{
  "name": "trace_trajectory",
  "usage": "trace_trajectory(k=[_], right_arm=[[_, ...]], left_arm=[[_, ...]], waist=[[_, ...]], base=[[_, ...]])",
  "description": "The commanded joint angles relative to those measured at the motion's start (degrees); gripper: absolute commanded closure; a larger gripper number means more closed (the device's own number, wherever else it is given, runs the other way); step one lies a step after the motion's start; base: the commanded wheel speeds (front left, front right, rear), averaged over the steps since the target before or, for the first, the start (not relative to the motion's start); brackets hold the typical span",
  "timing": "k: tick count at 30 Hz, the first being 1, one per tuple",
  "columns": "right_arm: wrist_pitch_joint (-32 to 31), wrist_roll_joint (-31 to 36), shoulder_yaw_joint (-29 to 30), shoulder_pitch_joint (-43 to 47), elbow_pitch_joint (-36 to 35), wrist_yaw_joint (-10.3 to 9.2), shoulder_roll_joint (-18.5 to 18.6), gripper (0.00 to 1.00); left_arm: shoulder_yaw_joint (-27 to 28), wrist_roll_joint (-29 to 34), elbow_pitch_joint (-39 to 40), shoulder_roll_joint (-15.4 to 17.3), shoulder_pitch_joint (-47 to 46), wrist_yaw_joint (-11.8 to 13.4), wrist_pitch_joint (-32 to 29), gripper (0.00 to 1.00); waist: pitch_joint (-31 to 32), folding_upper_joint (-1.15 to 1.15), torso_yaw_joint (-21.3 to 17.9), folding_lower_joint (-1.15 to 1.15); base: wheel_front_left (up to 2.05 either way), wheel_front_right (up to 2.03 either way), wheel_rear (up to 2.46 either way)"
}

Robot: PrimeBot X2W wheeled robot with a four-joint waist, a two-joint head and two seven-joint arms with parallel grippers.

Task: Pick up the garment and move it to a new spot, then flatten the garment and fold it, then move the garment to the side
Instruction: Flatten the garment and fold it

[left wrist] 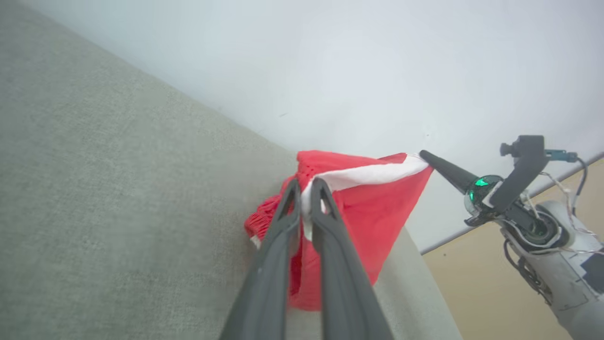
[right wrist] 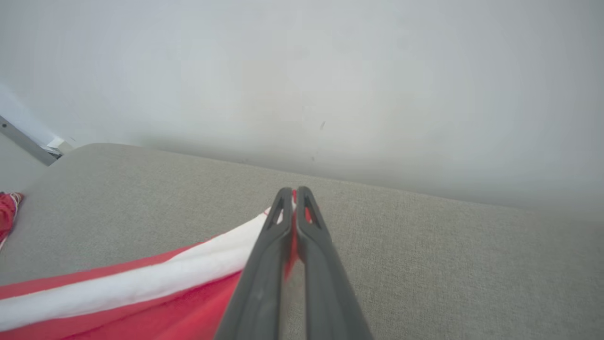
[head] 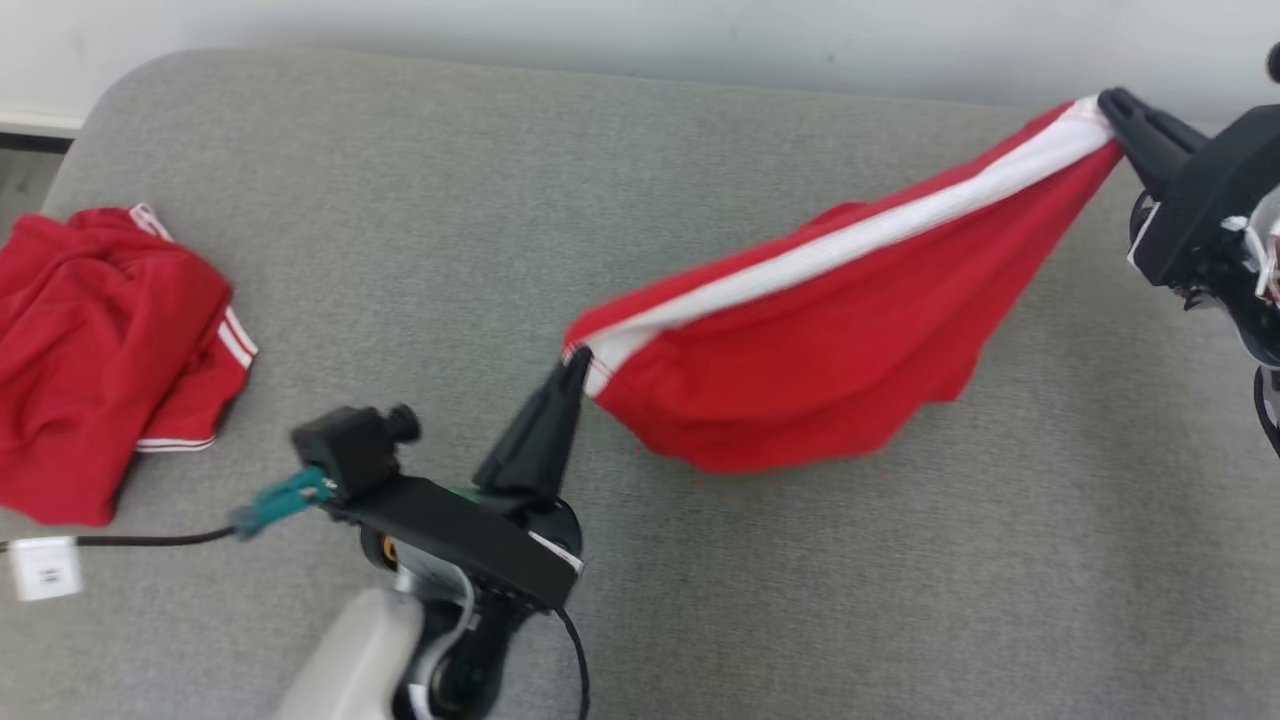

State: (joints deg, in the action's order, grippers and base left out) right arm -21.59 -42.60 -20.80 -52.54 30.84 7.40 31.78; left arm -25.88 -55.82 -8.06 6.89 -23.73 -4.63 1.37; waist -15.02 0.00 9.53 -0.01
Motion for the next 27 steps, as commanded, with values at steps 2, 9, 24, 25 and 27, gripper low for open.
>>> trace_trajectory(k=[2,9,24,25,27], right_arm=[[0.88,-0.41,2.05,1.65,-4.31,0.18,0.35,1.0],[1.93,3.25,5.89,-1.21,-10.69,0.18,-3.65,1.0],[5.78,11.04,5.07,-0.75,-4.62,0.18,-8.13,1.0],[6.36,10.76,5.33,1.6,-5.94,0.18,-7.88,1.0],[7.08,10.59,5.97,7.08,-8.37,0.18,-7.73,1.0]], left_arm=[[1.52,-1.21,3.73,1.07,-0.81,0.08,-0.36,1.0],[6.37,-3.03,9.19,4.87,-10.32,3.1,-5.49,1.0],[3.23,2.54,0.02,4.45,-20.12,1.3,-4.08,1.0],[2.38,2.71,0.1,4.53,-18.08,1.14,-4.18,1.0],[0.78,3.4,0.59,5.42,-13.89,1.33,-4.43,1.0]], waist=[[-0.06,0.0,-2.17,0.01],[-4.84,0.0,-7.27,0.01],[-9.99,0.0,-9.56,0.01],[-9.44,0.0,-9.33,0.01],[-8.24,0.0,-9.1,0.01]], base=[[0.0,0.0,0.0],[0.0,0.0,0.0],[0.0,0.0,0.0],[0.0,0.0,0.0],[0.0,0.0,0.0]])
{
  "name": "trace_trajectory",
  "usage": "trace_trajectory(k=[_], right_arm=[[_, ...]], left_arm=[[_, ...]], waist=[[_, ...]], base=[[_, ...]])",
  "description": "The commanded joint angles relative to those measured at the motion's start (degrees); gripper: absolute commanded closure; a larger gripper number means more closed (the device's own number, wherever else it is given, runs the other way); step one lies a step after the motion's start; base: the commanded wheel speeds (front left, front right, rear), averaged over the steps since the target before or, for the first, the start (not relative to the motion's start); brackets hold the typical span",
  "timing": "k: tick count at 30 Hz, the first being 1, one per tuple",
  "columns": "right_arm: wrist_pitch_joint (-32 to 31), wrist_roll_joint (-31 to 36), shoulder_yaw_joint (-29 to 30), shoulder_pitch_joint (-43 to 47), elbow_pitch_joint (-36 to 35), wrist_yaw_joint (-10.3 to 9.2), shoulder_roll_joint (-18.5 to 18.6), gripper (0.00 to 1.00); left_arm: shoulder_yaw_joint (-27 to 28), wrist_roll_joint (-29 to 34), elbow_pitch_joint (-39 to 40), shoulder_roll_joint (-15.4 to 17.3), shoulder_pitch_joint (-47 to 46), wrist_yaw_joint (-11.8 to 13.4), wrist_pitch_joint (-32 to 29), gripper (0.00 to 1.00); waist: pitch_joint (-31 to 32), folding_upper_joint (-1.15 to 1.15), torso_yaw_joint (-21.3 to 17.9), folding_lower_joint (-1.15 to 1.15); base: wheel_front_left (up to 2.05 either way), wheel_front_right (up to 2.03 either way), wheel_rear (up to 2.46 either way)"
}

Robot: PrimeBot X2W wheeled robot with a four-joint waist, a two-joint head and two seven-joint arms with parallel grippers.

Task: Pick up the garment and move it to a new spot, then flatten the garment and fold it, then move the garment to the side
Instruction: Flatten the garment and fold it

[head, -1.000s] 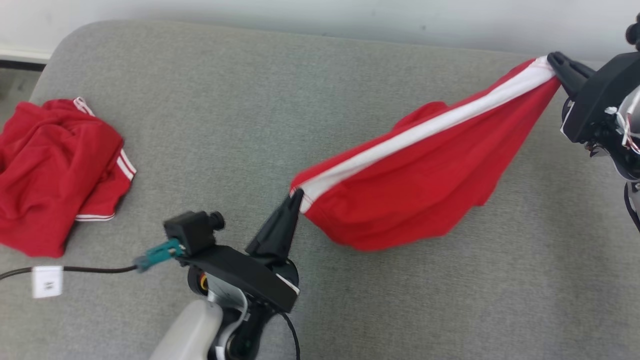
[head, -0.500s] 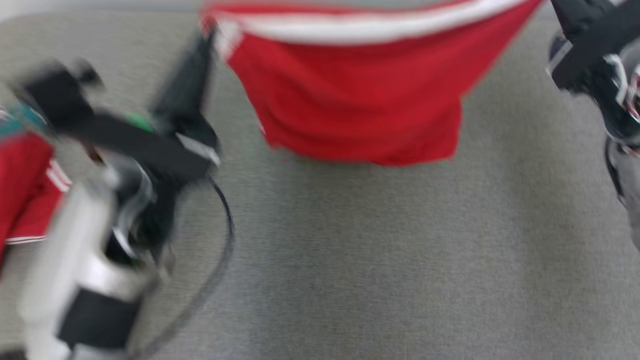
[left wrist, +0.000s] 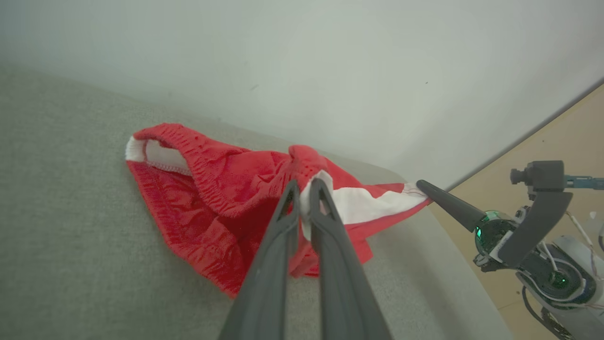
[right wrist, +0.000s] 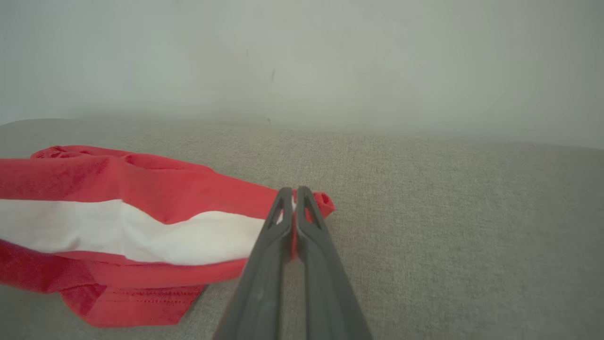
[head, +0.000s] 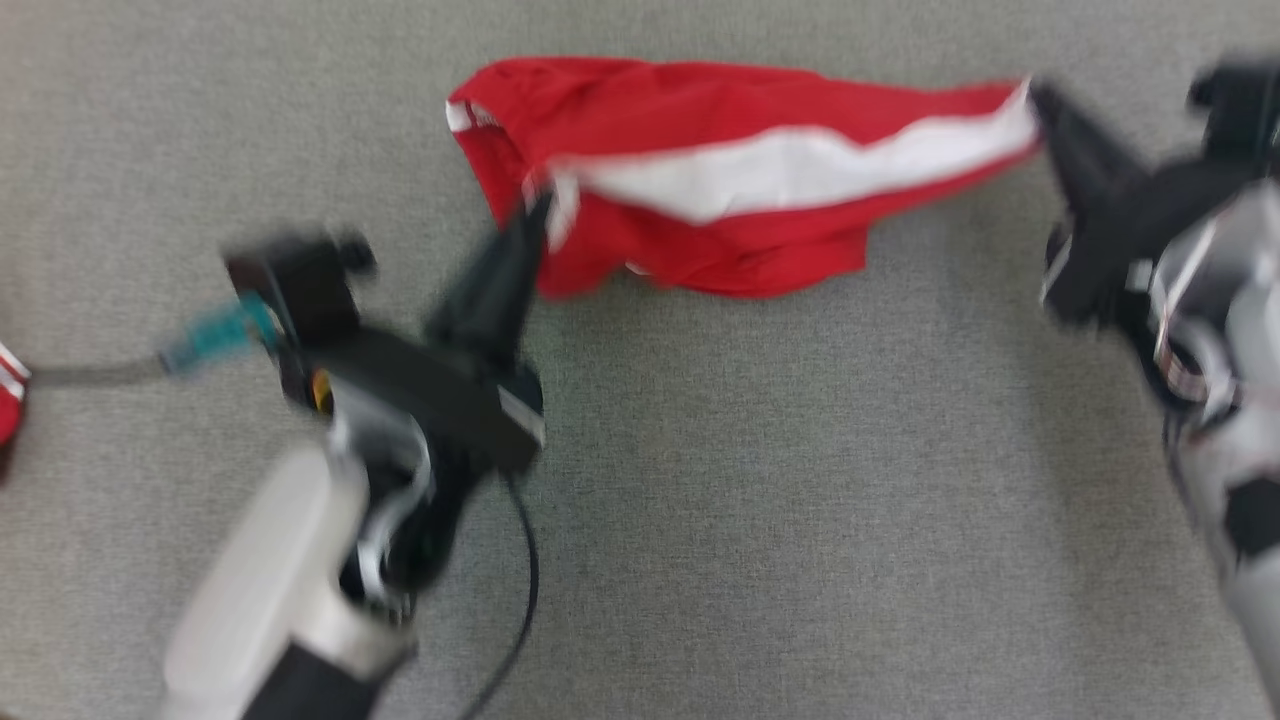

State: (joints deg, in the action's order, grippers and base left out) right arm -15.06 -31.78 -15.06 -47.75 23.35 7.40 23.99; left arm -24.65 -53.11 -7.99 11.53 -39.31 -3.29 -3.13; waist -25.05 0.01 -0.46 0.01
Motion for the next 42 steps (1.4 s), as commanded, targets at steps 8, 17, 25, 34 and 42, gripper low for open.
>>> trace_trajectory(k=[8,17,25,34,42], right_arm=[[3.02,1.28,3.77,18.93,-8.07,0.18,-2.33,1.0],[1.89,1.56,4.6,25.61,-9.03,0.17,-3.74,0.0],[-1.02,1.42,6.47,28.79,-11.68,0.18,-3.01,0.0],[-3.72,3.58,6.81,27.69,-12.66,0.17,-4.05,0.0],[-4.52,4.67,6.21,26.04,-11.61,0.17,-3.82,0.0]], left_arm=[[-2.49,-0.46,4.01,3.78,15.16,1.39,-0.74,1.0],[-4.34,0.98,0.6,6.65,19.67,1.23,-1.8,0.0],[-6.18,1.22,-1.93,7.98,21.06,0.19,-3.36,0.0],[-8.82,5.32,-10.7,6.18,15.48,-0.28,-2.56,0.0],[-9.52,5.2,-15.34,5.61,12.89,-1.29,-2.47,0.3]], waist=[[7.81,-0.01,1.37,-0.01],[12.23,-0.01,1.26,-0.01],[13.89,-0.01,0.83,-0.01],[12.96,-0.01,-0.17,-0.01],[11.69,-0.01,-0.31,-0.01]], base=[[0.0,0.0,0.0],[0.0,0.0,0.0],[0.0,0.0,0.0],[0.0,0.0,0.0],[0.0,0.0,0.0]])
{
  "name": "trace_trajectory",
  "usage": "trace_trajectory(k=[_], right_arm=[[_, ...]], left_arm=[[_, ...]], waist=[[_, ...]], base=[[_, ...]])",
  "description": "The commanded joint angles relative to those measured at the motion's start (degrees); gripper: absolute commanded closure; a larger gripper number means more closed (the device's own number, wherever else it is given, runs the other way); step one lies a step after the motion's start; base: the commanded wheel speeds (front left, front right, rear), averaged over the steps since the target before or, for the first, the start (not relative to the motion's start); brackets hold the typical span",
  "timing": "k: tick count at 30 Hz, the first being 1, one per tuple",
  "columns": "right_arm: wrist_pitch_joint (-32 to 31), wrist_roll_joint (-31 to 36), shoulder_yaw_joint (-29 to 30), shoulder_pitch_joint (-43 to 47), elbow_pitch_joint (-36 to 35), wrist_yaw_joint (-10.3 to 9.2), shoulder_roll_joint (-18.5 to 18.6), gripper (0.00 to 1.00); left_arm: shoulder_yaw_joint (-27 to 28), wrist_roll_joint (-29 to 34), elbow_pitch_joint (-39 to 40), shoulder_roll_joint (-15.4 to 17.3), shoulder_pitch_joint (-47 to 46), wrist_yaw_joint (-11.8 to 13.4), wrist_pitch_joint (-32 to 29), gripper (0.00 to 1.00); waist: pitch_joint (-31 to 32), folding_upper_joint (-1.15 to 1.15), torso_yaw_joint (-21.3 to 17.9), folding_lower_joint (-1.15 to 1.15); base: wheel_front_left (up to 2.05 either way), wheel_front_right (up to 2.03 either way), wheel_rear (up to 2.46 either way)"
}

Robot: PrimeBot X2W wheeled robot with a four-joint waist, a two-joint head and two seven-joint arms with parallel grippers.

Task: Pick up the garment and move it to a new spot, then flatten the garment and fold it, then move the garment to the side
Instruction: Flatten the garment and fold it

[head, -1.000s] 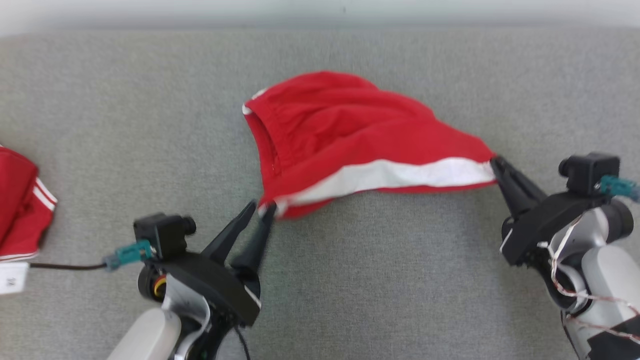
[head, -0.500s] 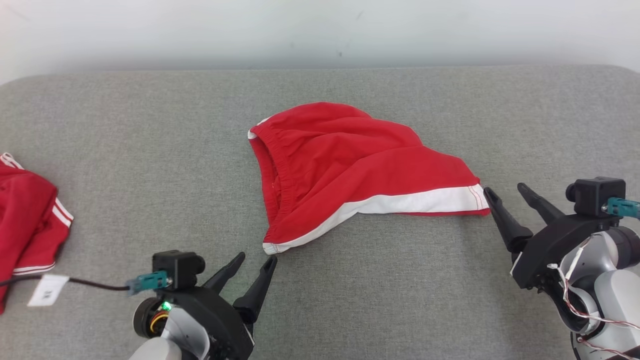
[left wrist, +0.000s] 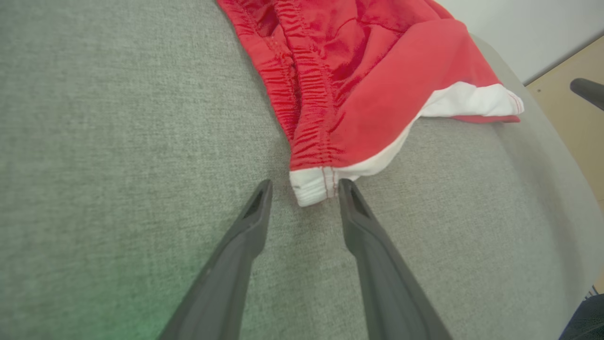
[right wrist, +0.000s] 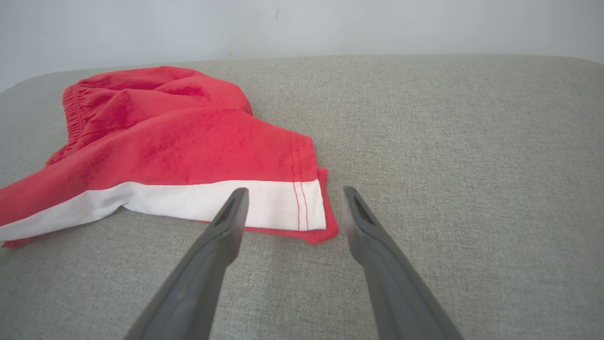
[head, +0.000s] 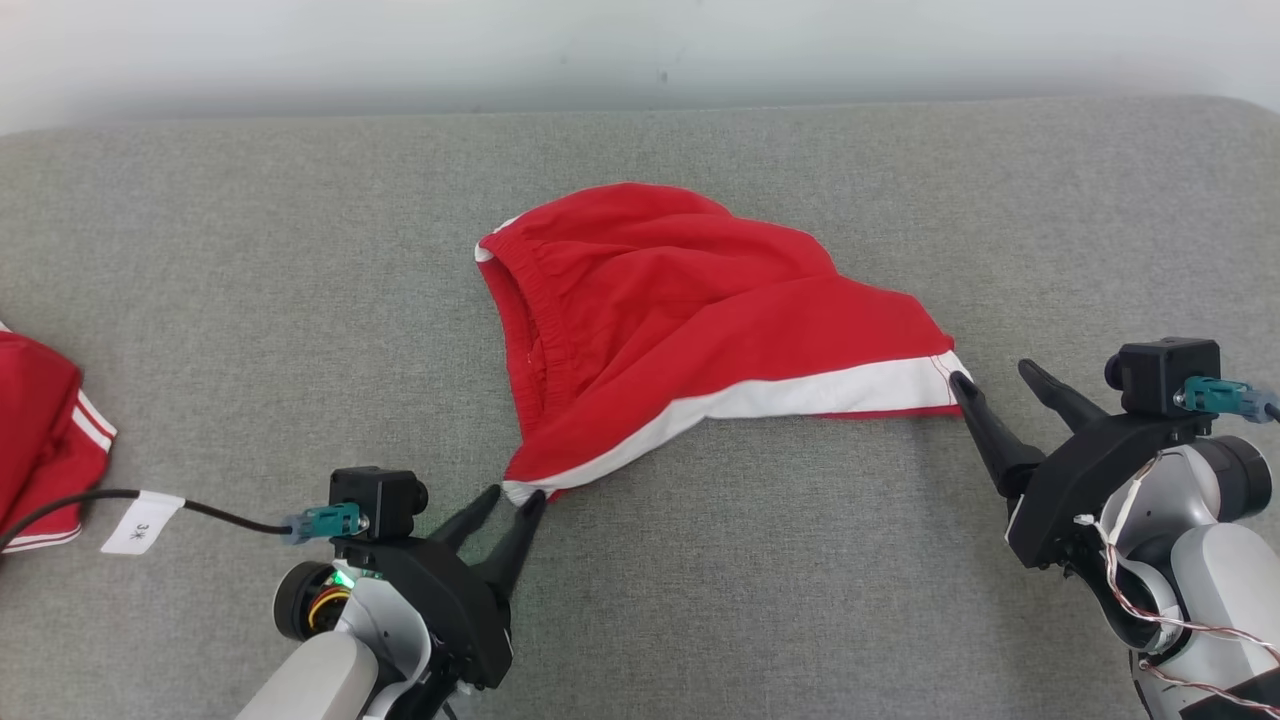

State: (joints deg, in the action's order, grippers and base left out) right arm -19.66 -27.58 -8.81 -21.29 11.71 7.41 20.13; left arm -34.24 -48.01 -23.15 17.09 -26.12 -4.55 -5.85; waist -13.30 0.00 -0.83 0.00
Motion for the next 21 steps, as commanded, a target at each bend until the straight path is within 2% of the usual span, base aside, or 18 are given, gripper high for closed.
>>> trace_trajectory(k=[1,3,4,5,14,21], right_arm=[[-0.2,0.53,0.03,-0.64,0.27,0.16,-0.03,0.0],[-0.83,0.79,0.07,-0.89,0.96,0.16,-0.21,0.0],[-1.15,0.94,0.06,-0.94,1.21,0.17,-0.3,0.0],[-1.55,1.14,0.18,-0.96,1.52,0.16,-0.39,0.0],[-6.34,2.46,2.37,-1.76,2.86,0.17,-1.22,0.0],[-9.62,3.37,1.4,-5.28,5.48,0.16,-1.86,0.0]], left_arm=[[0.05,-0.03,-0.48,-0.02,-0.55,-0.27,0.35,0.51],[-0.11,-0.23,-1.06,-0.16,-0.93,-0.46,0.56,0.74],[-0.26,-0.28,-1.32,-0.2,-0.97,-0.7,0.56,0.91],[-0.39,-0.26,-1.44,-0.21,-1.02,-0.9,0.65,1.0],[-1.42,-0.61,-2.12,-0.49,-1.26,-1.57,1.34,1.0],[-1.88,-0.47,-2.37,-0.66,-2.12,-1.93,1.79,1.0]], waist=[[-0.11,0.0,0.13,0.0],[-0.16,0.0,0.27,0.0],[-0.17,0.0,0.33,0.0],[-0.16,0.0,0.4,0.0],[-0.17,0.0,0.87,0.0],[-1.27,0.0,1.08,0.0]], base=[[0.0,0.0,0.0],[0.0,0.0,0.0],[0.0,0.0,0.0],[0.0,0.0,0.0],[0.0,0.0,0.0],[0.0,0.0,0.0]])
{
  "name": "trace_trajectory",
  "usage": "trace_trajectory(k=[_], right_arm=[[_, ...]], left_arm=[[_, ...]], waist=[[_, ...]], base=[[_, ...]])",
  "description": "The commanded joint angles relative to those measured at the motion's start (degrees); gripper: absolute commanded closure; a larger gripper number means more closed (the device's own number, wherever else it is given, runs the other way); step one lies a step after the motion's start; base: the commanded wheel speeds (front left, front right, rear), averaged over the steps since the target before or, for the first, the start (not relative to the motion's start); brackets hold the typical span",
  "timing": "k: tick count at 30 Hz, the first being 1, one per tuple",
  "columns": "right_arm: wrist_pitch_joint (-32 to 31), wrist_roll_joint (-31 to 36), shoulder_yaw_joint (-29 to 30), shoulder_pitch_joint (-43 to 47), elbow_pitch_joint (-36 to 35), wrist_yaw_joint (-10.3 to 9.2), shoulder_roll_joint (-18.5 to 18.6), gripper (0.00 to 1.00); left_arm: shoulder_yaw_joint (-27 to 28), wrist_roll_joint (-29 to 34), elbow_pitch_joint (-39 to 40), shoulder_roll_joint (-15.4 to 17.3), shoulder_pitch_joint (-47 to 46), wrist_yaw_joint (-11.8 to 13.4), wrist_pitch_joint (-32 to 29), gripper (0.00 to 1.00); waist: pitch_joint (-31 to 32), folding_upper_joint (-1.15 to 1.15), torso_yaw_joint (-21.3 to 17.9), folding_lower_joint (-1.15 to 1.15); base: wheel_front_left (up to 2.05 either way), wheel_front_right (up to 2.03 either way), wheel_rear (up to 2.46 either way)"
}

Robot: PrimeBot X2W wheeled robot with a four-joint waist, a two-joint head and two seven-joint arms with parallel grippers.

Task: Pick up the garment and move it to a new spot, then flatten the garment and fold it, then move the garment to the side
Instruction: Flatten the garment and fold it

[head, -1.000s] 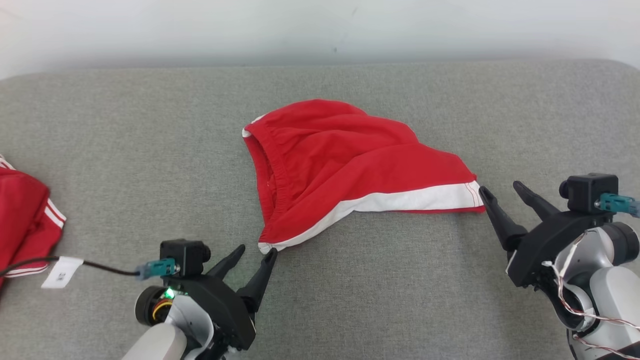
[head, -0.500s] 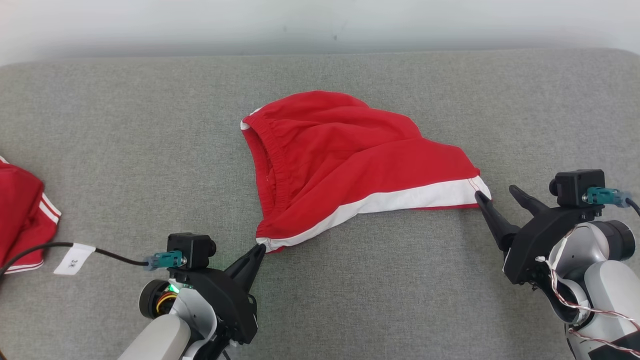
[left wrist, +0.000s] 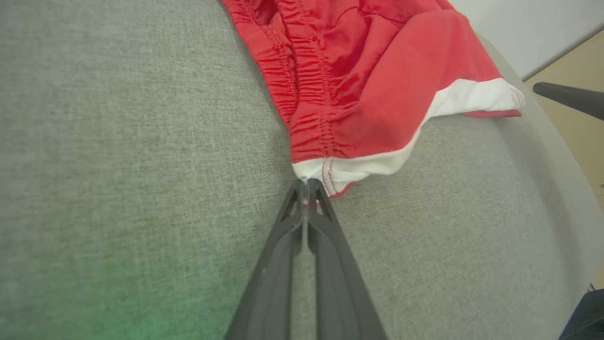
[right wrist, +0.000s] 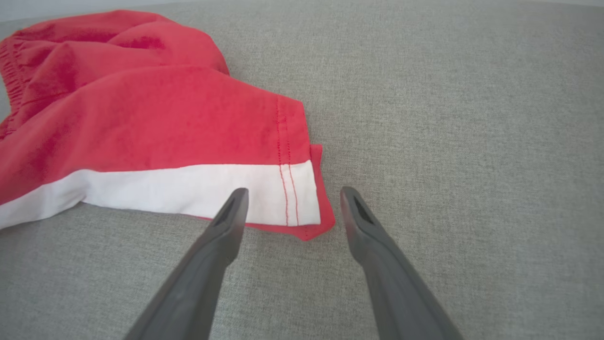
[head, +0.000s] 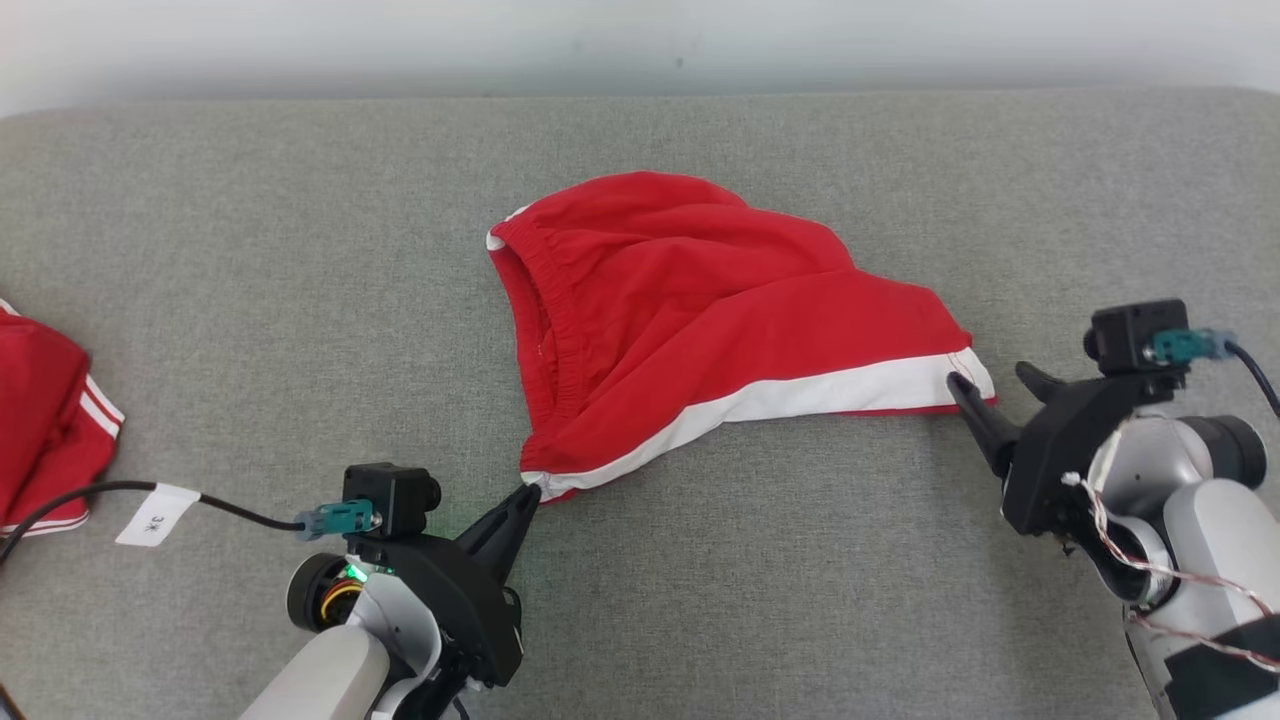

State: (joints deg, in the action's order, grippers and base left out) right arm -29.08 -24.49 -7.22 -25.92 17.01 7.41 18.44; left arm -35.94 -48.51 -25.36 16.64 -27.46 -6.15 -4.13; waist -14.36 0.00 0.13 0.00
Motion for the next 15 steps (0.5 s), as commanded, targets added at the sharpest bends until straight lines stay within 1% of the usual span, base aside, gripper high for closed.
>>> trace_trajectory(k=[1,2,4,5,8,9,10,11,12,14,15], right_arm=[[-0.91,0.34,-0.32,-1.18,0.9,0.16,-0.35,0.02],[-2.04,0.58,-0.13,-1.71,2.11,0.16,-0.46,0.15],[-3.13,0.92,-0.16,-2.21,2.84,0.16,-0.46,0.15],[-3.9,1.21,-0.08,-3.0,3.53,0.17,-0.44,0.17],[-5.27,2.19,0.34,-4.97,5.13,0.16,-1.19,0.31],[-5.7,2.39,0.43,-5.09,5.51,0.16,-1.35,0.44],[-6.2,2.44,0.71,-5.28,5.73,0.16,-1.45,0.45],[-6.8,2.67,1.14,-5.42,6.17,0.16,-1.59,0.53],[-7.48,3.11,1.57,-5.54,6.69,0.16,-1.74,0.55],[-8.53,3.87,2.48,-5.57,7.33,0.16,-2.29,0.54],[-8.64,4.25,2.73,-5.62,7.29,0.16,-2.65,0.51]], left_arm=[[-0.25,0.05,-0.22,-0.27,-0.88,-0.38,0.19,1.0],[-0.36,0.07,-0.26,-0.36,-0.94,-0.3,0.23,1.0],[-0.48,0.05,-0.3,-0.51,-0.92,-0.31,0.29,1.0],[-0.67,0.02,-0.38,-0.68,-0.92,-0.32,0.3,1.0],[-1.18,-0.2,-0.61,-1.06,-1.58,-0.54,0.38,1.0],[-1.28,-0.25,-0.63,-1.12,-1.7,-0.59,0.41,1.0],[-1.35,-0.31,-0.66,-1.19,-1.79,-0.65,0.44,1.0],[-1.45,-0.39,-0.76,-1.22,-1.85,-0.7,0.49,1.0],[-1.52,-0.46,-0.85,-1.24,-1.92,-0.73,0.55,1.0],[-1.62,-0.67,-0.98,-1.21,-1.98,-0.83,0.62,1.0],[-1.67,-0.81,-1.07,-1.17,-1.96,-0.88,0.6,1.0]], waist=[[-0.31,0.0,0.19,0.0],[-0.4,0.0,0.28,0.0],[-0.45,0.0,0.39,0.0],[-0.48,0.0,0.55,0.0],[-0.53,0.0,1.21,0.0],[-0.51,0.0,1.34,0.0],[-0.47,0.0,1.46,0.0],[-0.42,0.0,1.56,0.0],[-0.36,0.0,1.65,0.0],[-0.24,0.0,1.75,0.0],[-0.18,0.0,1.79,0.0]], base=[[0.0,0.0,0.0],[0.0,0.0,0.0],[0.0,0.0,0.0],[0.0,0.0,0.0],[0.0,0.0,0.0],[0.0,0.0,0.0],[0.0,0.0,0.0],[0.0,0.0,0.0],[0.0,0.0,0.0],[0.0,0.0,0.0],[0.0,0.0,0.0]])
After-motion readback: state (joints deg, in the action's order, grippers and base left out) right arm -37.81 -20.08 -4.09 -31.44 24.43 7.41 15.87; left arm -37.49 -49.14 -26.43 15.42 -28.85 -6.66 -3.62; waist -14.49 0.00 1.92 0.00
